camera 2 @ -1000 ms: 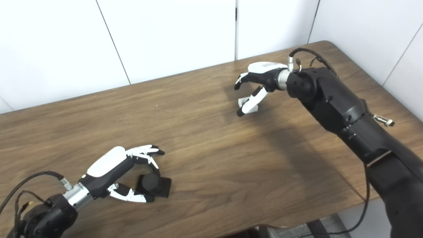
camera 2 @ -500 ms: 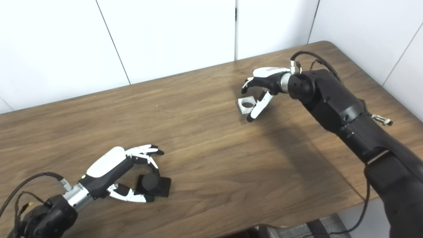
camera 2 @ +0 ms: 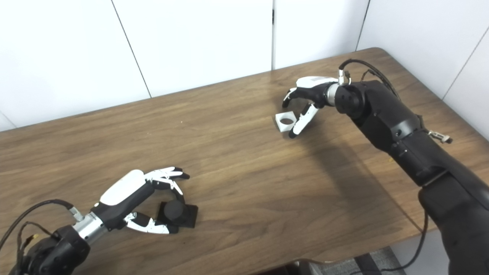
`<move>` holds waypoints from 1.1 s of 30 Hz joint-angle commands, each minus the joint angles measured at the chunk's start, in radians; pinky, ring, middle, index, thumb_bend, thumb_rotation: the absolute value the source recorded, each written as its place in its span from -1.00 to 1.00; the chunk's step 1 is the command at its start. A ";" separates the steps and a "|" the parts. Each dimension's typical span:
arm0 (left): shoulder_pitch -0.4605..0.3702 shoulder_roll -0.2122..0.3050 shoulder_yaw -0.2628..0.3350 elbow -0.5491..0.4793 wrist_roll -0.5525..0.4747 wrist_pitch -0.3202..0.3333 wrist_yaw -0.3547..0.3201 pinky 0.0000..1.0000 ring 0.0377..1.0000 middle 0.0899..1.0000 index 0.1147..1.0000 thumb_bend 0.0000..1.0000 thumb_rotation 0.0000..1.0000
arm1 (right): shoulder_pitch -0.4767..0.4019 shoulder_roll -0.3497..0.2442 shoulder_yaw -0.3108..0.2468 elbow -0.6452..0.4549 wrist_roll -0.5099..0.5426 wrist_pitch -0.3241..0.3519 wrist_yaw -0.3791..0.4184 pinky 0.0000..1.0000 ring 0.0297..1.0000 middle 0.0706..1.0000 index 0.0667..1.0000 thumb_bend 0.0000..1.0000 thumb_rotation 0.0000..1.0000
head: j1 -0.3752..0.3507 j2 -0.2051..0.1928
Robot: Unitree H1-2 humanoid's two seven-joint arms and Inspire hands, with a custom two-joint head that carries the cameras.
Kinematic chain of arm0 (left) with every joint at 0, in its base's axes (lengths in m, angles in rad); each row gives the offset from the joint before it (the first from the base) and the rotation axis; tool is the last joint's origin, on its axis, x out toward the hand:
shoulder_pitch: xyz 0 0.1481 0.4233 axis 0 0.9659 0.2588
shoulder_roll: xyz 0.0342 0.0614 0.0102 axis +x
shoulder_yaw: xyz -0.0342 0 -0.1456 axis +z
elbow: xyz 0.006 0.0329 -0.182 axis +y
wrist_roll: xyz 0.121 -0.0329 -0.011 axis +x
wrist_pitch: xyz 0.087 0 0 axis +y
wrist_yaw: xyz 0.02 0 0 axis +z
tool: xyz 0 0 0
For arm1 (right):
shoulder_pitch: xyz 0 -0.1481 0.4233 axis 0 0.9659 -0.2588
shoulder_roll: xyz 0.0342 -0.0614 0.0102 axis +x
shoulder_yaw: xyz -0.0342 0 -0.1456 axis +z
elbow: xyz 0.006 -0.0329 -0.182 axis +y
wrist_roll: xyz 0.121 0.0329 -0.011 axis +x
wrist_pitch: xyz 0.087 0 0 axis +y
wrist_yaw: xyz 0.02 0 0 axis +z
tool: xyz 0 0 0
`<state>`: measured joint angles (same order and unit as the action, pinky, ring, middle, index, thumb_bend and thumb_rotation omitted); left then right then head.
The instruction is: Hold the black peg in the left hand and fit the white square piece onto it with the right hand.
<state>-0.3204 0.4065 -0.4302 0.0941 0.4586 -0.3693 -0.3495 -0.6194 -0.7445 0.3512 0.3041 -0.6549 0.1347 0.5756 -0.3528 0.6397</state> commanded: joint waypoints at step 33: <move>0.012 0.027 -0.018 0.041 0.096 0.048 -0.020 0.78 0.84 0.71 -0.15 0.05 -0.87 | 0.046 0.041 0.011 0.010 -0.072 -0.056 -0.224 0.72 0.78 0.73 0.30 0.49 -0.42 | 0.018 0.013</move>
<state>-0.3168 0.4085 -0.4274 0.0945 0.4587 -0.3670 -0.3456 -0.5709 -0.7120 0.3496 0.3175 -0.6982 0.0783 0.3540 -0.3344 0.6519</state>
